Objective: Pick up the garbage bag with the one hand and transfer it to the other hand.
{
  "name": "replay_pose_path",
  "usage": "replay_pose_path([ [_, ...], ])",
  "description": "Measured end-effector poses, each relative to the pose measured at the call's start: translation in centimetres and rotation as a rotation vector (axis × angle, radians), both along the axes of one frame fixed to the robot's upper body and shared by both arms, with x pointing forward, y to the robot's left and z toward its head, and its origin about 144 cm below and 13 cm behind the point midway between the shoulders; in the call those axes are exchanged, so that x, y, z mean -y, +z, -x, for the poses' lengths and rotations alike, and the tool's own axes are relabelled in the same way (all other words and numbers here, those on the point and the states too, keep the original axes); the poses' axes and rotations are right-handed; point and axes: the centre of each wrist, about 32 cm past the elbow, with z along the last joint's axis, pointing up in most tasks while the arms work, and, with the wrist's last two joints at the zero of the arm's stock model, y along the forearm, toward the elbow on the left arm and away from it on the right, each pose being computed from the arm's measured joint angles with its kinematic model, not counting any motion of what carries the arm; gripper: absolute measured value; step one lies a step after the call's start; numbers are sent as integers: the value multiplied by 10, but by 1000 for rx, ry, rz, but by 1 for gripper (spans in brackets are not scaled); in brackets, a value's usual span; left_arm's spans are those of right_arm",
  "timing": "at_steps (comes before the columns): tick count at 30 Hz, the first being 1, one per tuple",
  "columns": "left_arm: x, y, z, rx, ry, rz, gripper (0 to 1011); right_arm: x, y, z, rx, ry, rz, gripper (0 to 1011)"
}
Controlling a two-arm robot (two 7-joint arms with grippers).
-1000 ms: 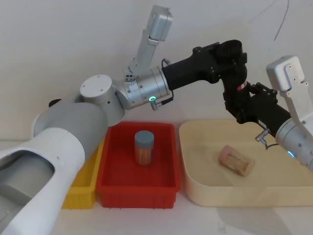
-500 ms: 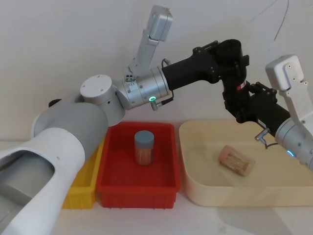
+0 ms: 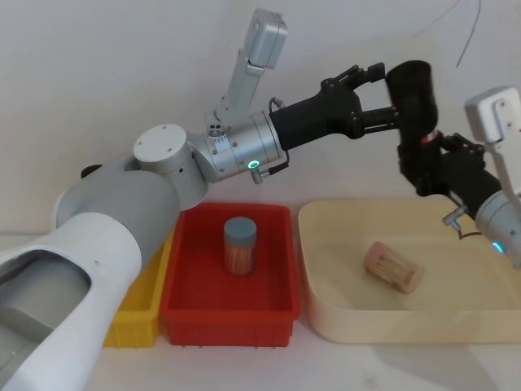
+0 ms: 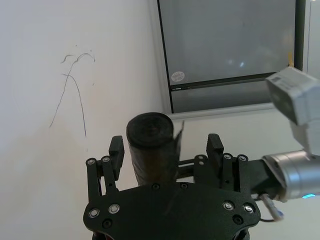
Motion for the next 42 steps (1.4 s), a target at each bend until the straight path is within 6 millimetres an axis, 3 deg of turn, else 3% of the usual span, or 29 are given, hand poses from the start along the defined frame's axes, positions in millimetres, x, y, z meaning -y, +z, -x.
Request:
replay_pose_path([
  [11, 0, 0, 0, 0, 0, 0, 1001, 25, -8, -18, -12, -127, -50, 550],
  [22, 0, 0, 0, 0, 0, 0, 1002, 35, -11, -25, -20, -178, -74, 553],
  [37, 0, 0, 0, 0, 0, 0, 1002, 41, -14, -29, -25, -206, -87, 971],
  [42, 0, 0, 0, 0, 0, 0, 1001, 42, -14, -29, -25, -209, -89, 1002],
])
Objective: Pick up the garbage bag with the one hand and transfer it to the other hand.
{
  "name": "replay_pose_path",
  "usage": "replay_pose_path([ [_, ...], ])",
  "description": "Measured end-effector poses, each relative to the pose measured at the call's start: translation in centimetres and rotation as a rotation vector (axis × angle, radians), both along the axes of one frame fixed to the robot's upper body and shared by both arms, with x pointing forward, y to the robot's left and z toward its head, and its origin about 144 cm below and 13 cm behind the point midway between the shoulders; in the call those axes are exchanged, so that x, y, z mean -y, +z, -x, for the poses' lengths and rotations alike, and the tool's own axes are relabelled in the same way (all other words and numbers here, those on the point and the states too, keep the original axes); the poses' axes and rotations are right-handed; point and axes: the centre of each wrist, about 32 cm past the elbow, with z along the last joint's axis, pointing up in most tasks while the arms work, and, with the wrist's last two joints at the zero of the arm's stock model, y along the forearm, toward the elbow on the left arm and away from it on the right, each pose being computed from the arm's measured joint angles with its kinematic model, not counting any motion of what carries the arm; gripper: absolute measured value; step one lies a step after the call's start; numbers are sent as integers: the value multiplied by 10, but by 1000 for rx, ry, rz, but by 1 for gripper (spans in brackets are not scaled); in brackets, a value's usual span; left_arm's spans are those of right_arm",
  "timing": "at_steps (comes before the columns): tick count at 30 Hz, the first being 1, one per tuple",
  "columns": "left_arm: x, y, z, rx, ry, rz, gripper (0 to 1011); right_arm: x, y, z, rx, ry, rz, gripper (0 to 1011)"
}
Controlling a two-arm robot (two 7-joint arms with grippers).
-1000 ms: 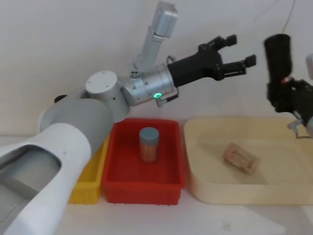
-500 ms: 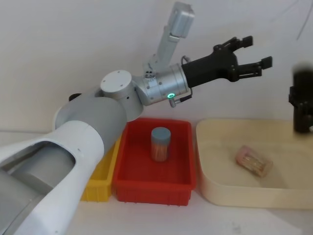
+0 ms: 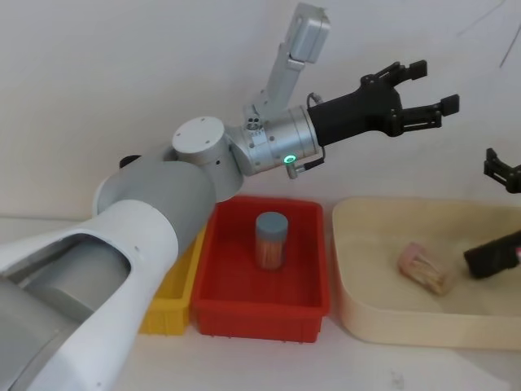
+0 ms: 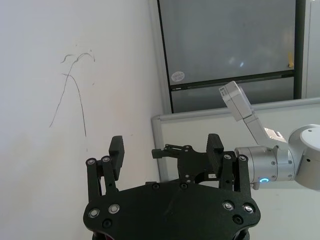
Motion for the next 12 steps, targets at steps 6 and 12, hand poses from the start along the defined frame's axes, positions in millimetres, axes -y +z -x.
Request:
replay_pose_path([
  [6, 0, 0, 0, 0, 0, 0, 1002, 0, 0, 0, -1, -2, -1, 1001],
  [12, 0, 0, 0, 0, 0, 0, 1001, 1, -1, -1, -1, -4, -2, 1001],
])
